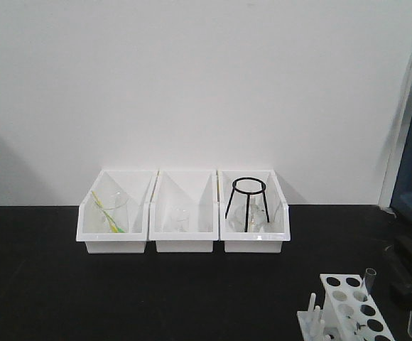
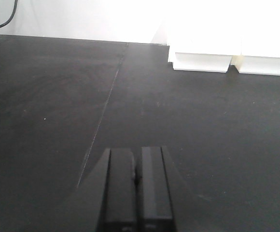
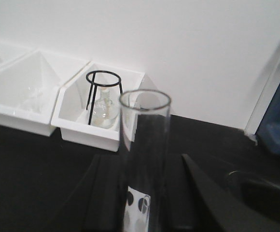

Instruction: Flip and reinsert test tube from rack

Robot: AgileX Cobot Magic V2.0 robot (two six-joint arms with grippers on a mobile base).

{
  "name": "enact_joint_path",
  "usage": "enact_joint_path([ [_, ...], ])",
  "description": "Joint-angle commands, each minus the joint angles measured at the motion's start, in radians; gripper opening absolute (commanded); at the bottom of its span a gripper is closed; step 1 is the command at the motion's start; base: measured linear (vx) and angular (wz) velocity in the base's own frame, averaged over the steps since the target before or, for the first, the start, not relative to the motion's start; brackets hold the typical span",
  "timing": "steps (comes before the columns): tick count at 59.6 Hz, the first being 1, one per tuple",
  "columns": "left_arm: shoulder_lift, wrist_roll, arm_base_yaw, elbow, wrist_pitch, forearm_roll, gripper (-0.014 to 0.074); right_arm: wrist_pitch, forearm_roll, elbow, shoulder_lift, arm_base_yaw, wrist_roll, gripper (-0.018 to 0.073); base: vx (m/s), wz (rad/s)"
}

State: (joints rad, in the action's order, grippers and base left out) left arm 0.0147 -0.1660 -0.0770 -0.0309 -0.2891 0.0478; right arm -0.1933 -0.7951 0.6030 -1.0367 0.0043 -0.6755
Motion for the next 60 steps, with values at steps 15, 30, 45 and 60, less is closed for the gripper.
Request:
enact_joint_path([
  [15,0.013,0.000,0.007,-0.001,0.087,-0.004,-0.0006,-0.180,0.170,0.032,-0.058,-0.004,0.006,-0.0009,0.00,0.00],
  [30,0.013,0.000,0.007,-0.001,0.087,-0.004,-0.0006,-0.404,0.225,0.032,-0.232,-0.004,0.113,-0.0009,0.00,0.00],
  [45,0.013,0.000,0.007,-0.001,0.087,-0.004,-0.0006,-0.505,0.453,0.032,-0.339,-0.004,0.324,-0.0009,0.00,0.00],
  [60,0.013,0.000,0.007,-0.001,0.087,-0.004,-0.0006,-0.534,0.432,0.032,-0.378,-0.004,0.340,-0.0009,0.00,0.00],
])
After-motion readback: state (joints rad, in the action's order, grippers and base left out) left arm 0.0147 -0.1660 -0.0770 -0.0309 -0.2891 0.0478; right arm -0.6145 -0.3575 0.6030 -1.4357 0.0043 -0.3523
